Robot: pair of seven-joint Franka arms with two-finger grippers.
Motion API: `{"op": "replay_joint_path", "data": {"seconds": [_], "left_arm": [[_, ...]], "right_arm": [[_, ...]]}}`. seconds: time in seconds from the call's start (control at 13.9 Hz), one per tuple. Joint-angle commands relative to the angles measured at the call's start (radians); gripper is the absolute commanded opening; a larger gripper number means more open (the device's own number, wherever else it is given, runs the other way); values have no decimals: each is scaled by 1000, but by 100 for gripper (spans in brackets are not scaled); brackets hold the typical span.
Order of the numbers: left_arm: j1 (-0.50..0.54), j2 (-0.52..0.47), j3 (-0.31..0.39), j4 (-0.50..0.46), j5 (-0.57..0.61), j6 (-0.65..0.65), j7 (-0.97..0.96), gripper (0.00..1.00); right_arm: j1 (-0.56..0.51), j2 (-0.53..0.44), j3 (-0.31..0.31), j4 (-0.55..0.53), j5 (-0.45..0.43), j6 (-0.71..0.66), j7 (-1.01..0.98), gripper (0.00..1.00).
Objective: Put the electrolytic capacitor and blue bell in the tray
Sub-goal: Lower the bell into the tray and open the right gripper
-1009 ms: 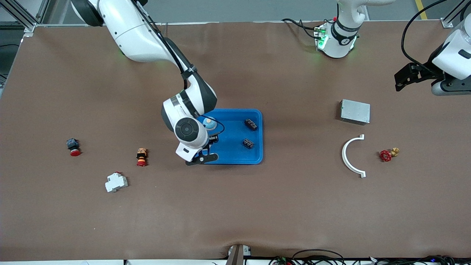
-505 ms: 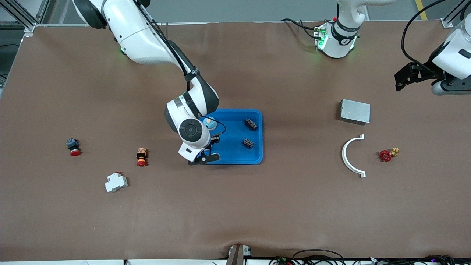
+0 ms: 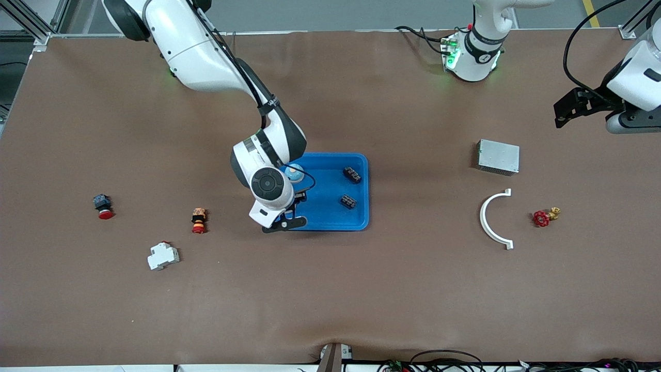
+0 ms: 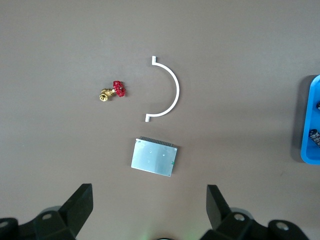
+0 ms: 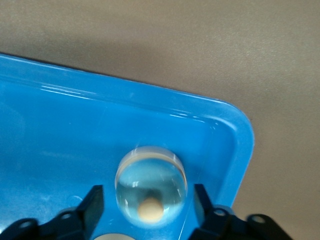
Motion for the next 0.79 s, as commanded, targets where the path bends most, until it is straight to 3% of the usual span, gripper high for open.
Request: {"op": "replay_joint_path", "data": {"seconds": [0.0,0.22,0.72], "left_arm": [[1,-7,2,3,-20,-9,9,100],[5,1,4,23,-19,-4,23,100],[1,2,4,29,-20,-6,24,100]], "right_arm": [[6,-14,1,-3,-14,-16,16,100],[9,-73,3,13,-11,-137,19,100],[-26,-334,1,5,-7,-444,5,100]]}}
